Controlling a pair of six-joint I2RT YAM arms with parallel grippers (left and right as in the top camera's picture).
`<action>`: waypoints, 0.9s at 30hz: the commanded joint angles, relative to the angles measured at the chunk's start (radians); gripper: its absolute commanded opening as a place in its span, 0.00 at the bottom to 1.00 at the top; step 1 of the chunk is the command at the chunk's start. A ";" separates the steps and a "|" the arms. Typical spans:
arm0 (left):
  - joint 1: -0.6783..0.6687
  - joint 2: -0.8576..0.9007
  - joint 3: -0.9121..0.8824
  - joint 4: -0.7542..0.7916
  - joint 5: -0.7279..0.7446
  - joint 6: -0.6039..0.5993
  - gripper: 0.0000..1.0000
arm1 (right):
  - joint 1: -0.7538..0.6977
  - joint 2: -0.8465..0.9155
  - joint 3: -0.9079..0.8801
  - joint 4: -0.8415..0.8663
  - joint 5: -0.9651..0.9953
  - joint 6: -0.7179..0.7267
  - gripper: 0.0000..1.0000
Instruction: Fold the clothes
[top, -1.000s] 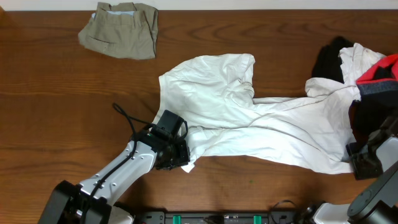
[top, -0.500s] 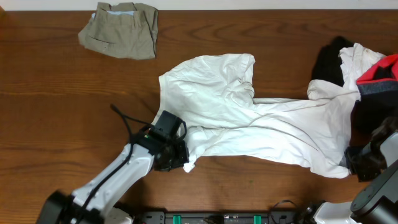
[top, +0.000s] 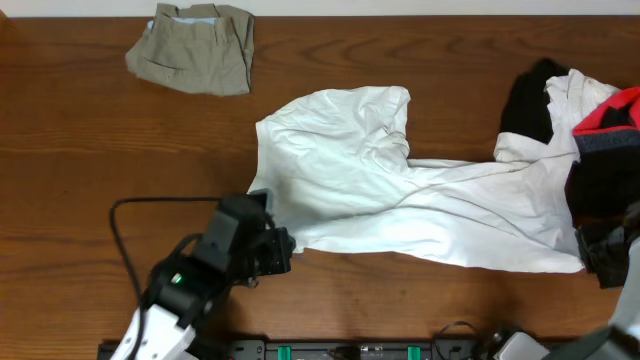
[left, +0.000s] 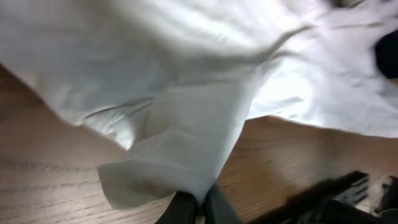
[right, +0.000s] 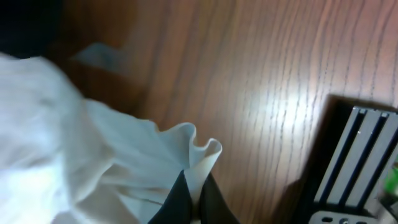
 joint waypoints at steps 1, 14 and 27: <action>-0.002 -0.087 0.061 -0.006 -0.005 0.004 0.06 | -0.006 -0.107 0.026 -0.005 -0.079 -0.073 0.01; -0.002 -0.218 0.453 -0.070 -0.144 0.030 0.06 | -0.006 -0.444 0.282 -0.072 -0.390 -0.281 0.01; -0.002 -0.218 0.808 -0.239 -0.280 0.116 0.06 | -0.006 -0.445 0.534 -0.159 -0.525 -0.324 0.01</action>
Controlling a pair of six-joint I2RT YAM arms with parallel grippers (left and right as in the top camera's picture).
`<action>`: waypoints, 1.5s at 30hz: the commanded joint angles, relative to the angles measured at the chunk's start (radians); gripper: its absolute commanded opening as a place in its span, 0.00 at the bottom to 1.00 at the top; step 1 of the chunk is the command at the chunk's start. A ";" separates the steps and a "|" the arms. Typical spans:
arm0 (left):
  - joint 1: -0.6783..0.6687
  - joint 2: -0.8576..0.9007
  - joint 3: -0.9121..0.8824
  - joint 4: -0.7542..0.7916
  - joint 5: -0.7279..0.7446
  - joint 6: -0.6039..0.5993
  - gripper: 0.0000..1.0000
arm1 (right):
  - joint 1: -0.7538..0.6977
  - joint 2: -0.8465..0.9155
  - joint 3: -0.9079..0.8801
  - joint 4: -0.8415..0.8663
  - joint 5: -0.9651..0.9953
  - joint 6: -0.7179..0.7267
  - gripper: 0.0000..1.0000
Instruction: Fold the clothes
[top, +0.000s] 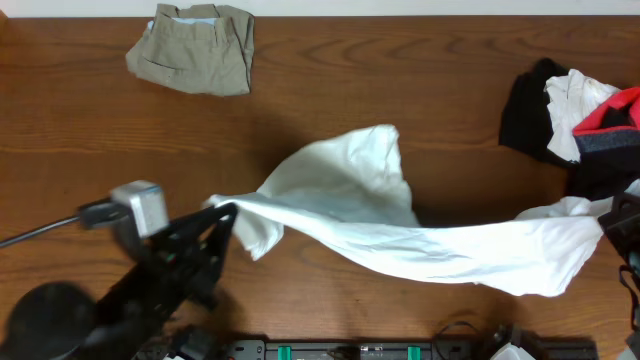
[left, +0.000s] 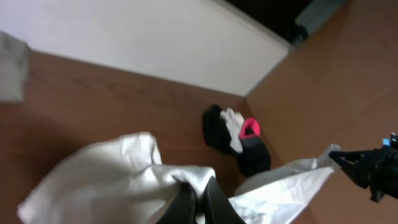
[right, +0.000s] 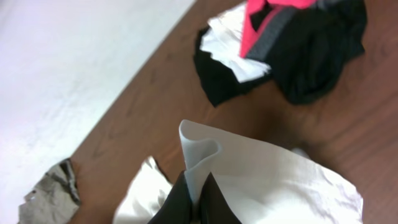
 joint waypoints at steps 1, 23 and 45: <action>-0.002 -0.008 0.131 -0.045 -0.114 0.041 0.06 | -0.006 0.001 0.108 -0.016 -0.040 -0.046 0.01; -0.002 0.016 0.390 -0.177 -0.439 0.037 0.07 | -0.006 0.255 0.517 -0.244 -0.106 -0.135 0.01; -0.002 0.146 -0.135 -0.210 -0.079 -0.111 0.64 | -0.004 0.570 0.514 -0.347 -0.005 -0.210 0.01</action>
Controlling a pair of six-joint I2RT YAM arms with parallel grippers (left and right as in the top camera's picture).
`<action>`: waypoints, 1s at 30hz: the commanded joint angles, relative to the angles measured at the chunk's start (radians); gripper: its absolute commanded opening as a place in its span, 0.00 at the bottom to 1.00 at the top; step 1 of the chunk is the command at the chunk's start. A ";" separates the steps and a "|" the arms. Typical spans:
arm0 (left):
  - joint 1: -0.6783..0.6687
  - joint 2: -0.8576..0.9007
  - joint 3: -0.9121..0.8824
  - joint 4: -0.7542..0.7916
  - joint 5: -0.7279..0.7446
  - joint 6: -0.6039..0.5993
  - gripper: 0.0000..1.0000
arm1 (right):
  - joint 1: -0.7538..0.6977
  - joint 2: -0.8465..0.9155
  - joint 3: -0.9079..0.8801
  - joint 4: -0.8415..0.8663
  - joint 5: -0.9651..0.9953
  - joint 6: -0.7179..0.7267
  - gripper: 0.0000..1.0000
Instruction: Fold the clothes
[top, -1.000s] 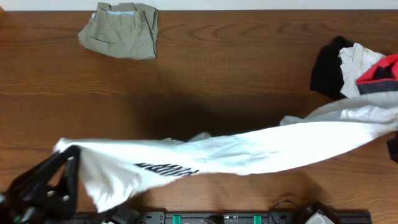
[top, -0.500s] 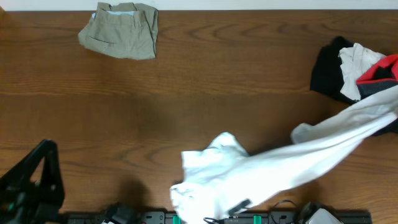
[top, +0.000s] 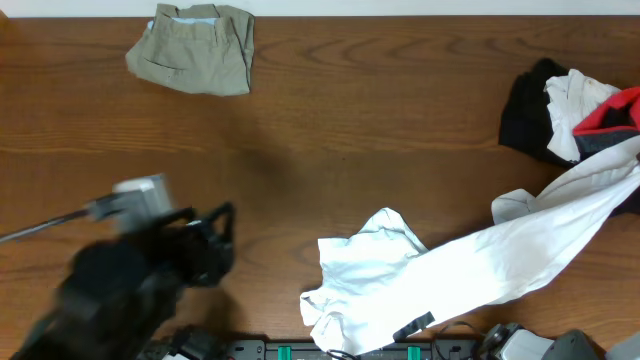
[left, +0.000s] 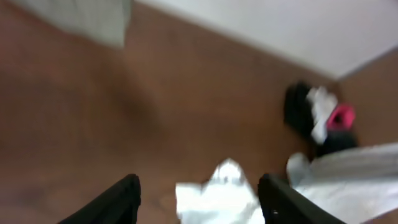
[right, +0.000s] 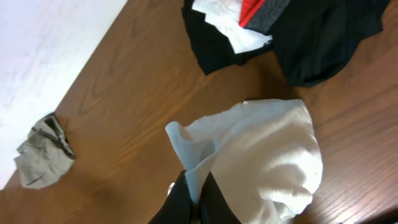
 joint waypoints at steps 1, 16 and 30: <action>-0.002 0.063 -0.080 -0.004 0.111 -0.053 0.66 | -0.004 -0.005 0.002 -0.002 0.022 -0.022 0.01; -0.002 0.456 -0.280 -0.012 0.499 0.225 0.68 | -0.004 0.016 0.001 0.003 0.021 -0.048 0.07; -0.002 0.500 -0.634 0.243 0.845 0.366 0.76 | -0.004 0.025 0.001 0.004 0.021 -0.048 0.09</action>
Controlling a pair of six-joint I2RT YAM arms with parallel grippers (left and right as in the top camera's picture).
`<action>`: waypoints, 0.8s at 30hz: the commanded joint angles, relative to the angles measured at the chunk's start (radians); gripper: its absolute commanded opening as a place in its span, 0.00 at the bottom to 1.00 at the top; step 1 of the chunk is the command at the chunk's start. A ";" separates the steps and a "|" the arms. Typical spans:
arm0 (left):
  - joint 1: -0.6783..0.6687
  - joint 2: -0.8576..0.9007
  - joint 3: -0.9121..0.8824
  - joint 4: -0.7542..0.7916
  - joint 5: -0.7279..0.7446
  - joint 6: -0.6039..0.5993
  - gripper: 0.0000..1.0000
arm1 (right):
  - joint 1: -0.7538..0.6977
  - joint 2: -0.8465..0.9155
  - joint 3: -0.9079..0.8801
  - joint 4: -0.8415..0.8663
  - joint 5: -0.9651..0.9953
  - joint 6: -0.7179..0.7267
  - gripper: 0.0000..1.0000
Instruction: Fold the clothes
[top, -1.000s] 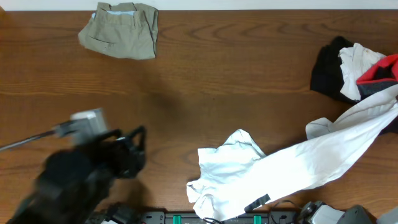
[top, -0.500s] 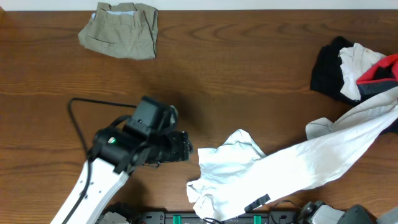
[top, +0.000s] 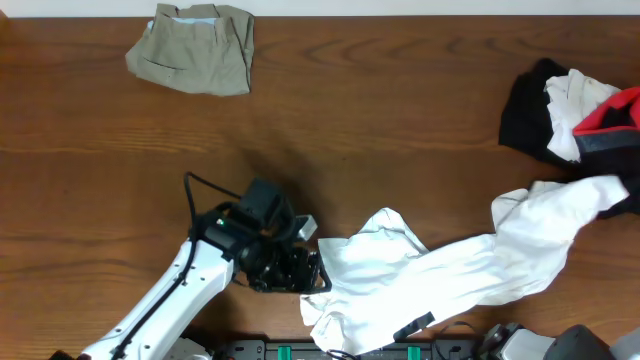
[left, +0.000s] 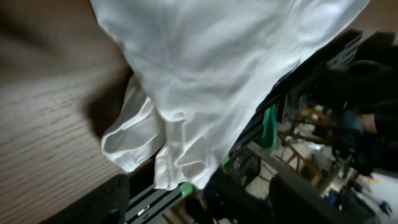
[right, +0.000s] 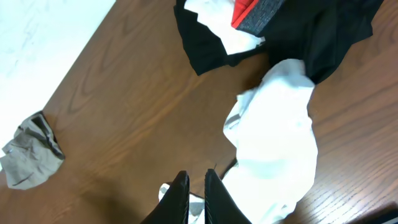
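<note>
A white garment (top: 450, 270) lies crumpled along the table's front edge, its left end hanging over the edge. My left gripper (top: 303, 268) is low at that left end. In the left wrist view it (left: 199, 208) is open wide, with the white cloth (left: 205, 68) just ahead and nothing between the fingers. High above the table, my right gripper (right: 197, 186) has a narrow gap between its fingers and holds nothing. The garment's right end (right: 277, 124) lies on the wood below it.
A folded khaki garment (top: 192, 47) sits at the back left. A pile of black, white and red clothes (top: 575, 105) lies at the right edge, touching the white garment's right end. Black frame rails (left: 155, 199) run below the front edge.
My right gripper has let go of the garment's corner, and that end has dropped onto the table by the pile. My left gripper has come down from the left to the garment's left end.
At first both grippers were shut on corners of the white garment spread on the table. Then they held it stretched in the air between them. Later the left was open and clear while the right still held its end up. Now the garment lies loose.
</note>
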 joint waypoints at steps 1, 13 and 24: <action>-0.002 -0.001 -0.066 0.053 0.075 0.029 0.76 | -0.004 0.002 0.002 0.000 -0.001 -0.021 0.09; -0.069 0.002 -0.134 0.242 0.120 -0.108 0.76 | 0.029 0.002 0.002 -0.001 0.000 -0.021 0.22; -0.112 0.107 -0.134 0.335 -0.036 -0.208 0.76 | 0.101 0.002 0.002 -0.001 0.063 -0.029 0.36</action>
